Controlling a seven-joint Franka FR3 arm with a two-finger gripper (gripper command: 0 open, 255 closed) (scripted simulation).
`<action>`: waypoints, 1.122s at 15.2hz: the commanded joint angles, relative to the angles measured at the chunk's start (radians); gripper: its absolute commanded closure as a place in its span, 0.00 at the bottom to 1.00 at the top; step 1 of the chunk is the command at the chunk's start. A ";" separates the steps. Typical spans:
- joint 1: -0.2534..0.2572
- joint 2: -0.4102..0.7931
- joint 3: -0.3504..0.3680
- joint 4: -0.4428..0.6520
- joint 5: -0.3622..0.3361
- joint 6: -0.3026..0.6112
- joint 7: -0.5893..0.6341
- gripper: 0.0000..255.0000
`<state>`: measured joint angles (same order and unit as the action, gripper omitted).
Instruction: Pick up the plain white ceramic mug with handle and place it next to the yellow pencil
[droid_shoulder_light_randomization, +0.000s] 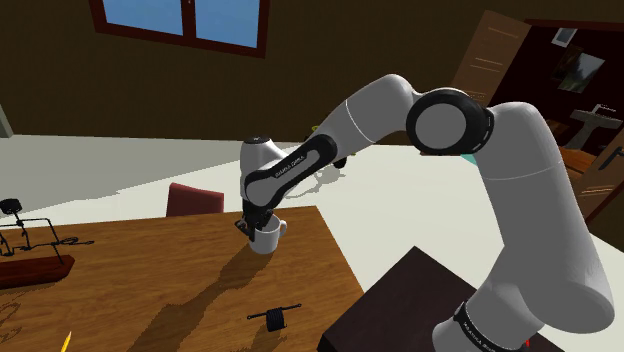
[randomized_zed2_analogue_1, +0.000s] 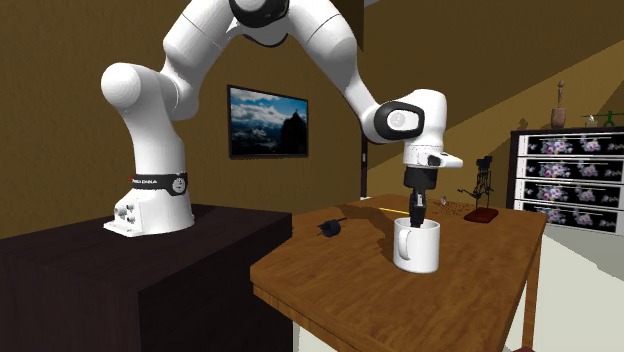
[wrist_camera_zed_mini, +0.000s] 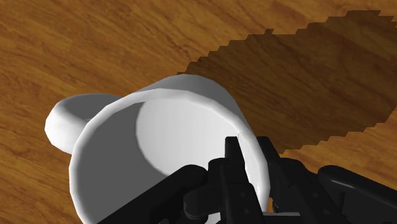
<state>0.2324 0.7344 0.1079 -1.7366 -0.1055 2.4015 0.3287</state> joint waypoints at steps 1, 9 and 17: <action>-0.001 -0.011 0.001 -0.003 0.001 -0.008 -0.001 1.00; -0.007 -0.092 0.010 -0.018 0.011 -0.074 -0.006 1.00; -0.012 -0.165 0.017 -0.018 0.021 -0.147 -0.012 1.00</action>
<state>0.2210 0.5832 0.1239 -1.7499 -0.0860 2.2637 0.3175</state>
